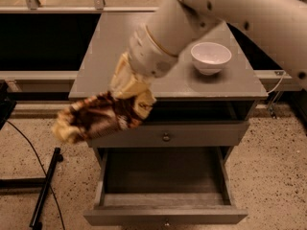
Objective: Place brown chip bag into middle drawer
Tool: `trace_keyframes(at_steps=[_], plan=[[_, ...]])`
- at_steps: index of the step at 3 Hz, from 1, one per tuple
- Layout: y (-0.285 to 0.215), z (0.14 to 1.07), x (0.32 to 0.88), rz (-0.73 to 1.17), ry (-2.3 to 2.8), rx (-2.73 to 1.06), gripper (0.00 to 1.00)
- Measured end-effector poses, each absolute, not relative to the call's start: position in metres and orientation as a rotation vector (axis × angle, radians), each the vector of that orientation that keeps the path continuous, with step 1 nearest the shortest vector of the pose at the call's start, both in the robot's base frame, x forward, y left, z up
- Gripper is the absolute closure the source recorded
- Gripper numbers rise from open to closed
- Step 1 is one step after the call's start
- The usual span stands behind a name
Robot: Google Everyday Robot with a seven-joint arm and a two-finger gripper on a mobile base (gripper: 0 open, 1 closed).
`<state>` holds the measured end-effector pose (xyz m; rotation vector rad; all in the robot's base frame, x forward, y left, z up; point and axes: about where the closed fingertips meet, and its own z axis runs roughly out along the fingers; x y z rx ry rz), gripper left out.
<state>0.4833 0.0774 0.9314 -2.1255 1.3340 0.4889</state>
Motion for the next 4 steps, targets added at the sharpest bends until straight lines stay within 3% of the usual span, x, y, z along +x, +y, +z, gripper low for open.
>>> trace_keyframes(at_steps=[2,3,4], plan=[[-0.048,0.838,0.436,0.548,1.557,-2.08,1.0],[-0.086,0.785,0.44,0.576,1.7,-2.016,1.0],[-0.087,0.782,0.441,0.581,1.705,-2.013,1.0]])
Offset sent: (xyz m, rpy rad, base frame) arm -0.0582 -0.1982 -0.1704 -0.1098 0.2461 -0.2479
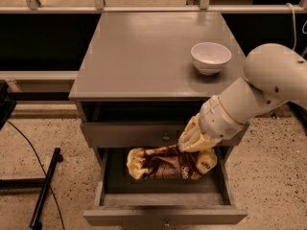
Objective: Place brown chip bag into middle drawer
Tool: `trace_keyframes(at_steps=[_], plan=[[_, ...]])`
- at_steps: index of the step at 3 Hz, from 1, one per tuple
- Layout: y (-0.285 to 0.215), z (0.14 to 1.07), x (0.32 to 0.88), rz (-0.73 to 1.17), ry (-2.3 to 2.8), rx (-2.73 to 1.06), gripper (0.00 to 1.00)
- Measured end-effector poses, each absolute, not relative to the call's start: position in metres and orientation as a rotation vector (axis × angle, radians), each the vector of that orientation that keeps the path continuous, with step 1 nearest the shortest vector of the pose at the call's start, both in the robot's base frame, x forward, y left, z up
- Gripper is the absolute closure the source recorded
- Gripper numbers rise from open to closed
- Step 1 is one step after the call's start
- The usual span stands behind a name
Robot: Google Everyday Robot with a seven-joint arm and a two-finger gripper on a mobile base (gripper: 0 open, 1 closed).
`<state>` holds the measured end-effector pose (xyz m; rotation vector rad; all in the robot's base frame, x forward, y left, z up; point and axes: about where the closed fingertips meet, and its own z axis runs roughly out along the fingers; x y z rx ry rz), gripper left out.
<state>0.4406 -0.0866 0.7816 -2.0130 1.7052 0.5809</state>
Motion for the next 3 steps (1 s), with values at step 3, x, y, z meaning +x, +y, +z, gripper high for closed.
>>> trace_keyframes(at_steps=[3], plan=[[-0.127,0.698,0.45,0.496,1.56,-1.805,1.0]])
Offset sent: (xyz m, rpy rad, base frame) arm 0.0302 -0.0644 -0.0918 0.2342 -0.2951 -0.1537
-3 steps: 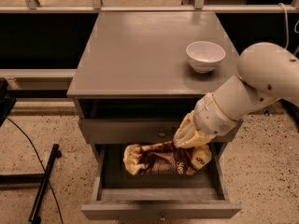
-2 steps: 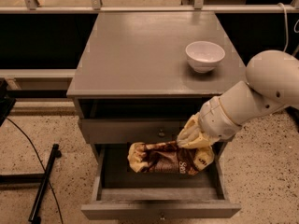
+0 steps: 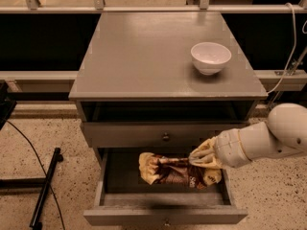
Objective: Place brown chip bag into middle drawer
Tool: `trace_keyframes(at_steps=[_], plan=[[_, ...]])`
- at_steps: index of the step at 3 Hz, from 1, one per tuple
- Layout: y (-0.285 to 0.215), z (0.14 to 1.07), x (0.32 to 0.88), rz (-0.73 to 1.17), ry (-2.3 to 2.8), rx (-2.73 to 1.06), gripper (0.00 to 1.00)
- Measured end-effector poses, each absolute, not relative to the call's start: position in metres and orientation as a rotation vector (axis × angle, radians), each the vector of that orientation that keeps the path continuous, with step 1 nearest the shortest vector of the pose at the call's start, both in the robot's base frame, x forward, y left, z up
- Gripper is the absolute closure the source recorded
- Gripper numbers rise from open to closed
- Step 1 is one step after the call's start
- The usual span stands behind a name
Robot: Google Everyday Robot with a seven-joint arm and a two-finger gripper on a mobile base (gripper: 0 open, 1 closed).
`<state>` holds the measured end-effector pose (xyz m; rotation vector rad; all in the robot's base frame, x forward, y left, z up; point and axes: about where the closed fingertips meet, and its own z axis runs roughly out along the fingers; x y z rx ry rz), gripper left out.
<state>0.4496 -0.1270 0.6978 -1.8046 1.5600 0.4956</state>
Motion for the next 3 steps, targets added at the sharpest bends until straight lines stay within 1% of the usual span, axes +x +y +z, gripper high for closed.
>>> trace_keyframes(at_steps=[1,2,3], plan=[[-0.135,0.66,0.45,0.47,1.475,-1.82,1.0],[-0.138,0.625,0.467,0.44,1.41,-1.837,1.0],[-0.138,0.592,0.489,0.414,1.413,-1.815,0.83]])
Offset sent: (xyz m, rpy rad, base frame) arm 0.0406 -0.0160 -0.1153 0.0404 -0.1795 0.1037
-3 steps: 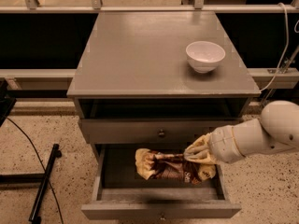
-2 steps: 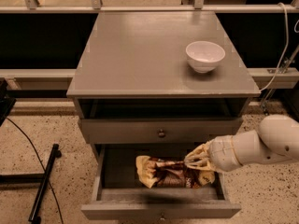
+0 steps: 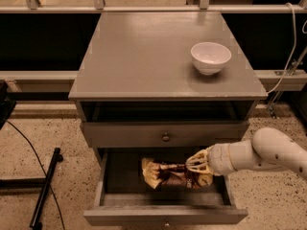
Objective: Place brown chip bag into middle drawer
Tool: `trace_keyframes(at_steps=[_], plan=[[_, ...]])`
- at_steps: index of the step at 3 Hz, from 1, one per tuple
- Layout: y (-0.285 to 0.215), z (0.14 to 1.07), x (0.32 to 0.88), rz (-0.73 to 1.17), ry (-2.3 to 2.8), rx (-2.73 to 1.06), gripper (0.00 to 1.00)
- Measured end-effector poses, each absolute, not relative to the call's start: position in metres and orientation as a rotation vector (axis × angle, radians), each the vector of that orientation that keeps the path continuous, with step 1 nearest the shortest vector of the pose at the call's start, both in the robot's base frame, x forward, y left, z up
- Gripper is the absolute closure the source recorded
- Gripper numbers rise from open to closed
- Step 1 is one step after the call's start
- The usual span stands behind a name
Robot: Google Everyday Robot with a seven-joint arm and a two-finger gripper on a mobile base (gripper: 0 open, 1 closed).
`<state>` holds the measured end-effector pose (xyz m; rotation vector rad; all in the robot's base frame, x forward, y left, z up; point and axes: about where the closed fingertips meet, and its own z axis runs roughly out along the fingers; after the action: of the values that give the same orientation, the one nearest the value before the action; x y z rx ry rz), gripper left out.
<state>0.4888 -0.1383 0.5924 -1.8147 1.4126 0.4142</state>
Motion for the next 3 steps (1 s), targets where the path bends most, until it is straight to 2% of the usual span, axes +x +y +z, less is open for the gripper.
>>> trace_keyframes(at_steps=[2,3], plan=[[-0.155,0.53,0.515,0.399,1.488,-1.703,0.36],[-0.152,0.528,0.514,0.407,1.486,-1.704,0.05]])
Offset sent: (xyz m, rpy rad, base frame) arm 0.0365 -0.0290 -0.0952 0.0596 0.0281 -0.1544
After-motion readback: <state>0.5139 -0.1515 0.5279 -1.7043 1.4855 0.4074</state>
